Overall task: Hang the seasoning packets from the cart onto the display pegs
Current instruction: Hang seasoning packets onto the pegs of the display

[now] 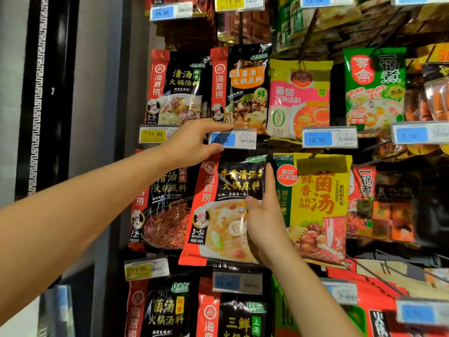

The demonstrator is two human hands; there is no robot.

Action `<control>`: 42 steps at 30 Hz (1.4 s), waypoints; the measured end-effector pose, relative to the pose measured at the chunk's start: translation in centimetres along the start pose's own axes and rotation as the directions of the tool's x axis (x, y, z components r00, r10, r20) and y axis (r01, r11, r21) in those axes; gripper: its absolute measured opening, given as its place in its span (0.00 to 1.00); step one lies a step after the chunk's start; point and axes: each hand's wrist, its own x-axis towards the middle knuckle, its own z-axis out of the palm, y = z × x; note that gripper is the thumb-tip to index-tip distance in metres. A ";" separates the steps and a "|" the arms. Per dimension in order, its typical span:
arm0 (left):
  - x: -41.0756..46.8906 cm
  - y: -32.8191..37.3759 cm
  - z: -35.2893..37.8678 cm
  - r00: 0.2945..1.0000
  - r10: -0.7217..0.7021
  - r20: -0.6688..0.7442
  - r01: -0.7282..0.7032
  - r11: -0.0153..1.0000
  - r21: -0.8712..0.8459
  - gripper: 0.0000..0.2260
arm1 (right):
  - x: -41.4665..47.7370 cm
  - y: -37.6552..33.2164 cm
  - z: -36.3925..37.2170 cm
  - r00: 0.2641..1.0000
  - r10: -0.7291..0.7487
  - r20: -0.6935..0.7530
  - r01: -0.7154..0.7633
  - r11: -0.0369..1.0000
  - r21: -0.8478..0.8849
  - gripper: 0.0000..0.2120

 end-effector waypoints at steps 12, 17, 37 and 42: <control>0.2 -0.7 0.4 1.000 0.008 -0.009 -0.008 0.999 -0.038 0.24 | 2.1 1.6 0.1 0.982 -0.177 -0.070 0.153 0.954 -0.259 0.35; 0.2 -0.7 0.3 1.000 0.005 -0.006 -0.005 0.999 -0.042 0.24 | 4.0 2.2 -0.2 0.971 -0.195 -0.135 0.139 0.929 -0.344 0.30; -5.2 2.2 4.8 0.942 0.062 -0.331 -0.003 0.984 0.178 0.22 | 0.5 4.9 -1.3 0.975 -0.200 0.094 0.165 0.378 -0.911 0.44; -11.9 6.8 11.7 0.948 0.132 -0.291 -0.149 0.988 -0.035 0.11 | -6.4 8.2 -7.9 0.946 -0.314 0.077 0.267 0.625 -0.733 0.25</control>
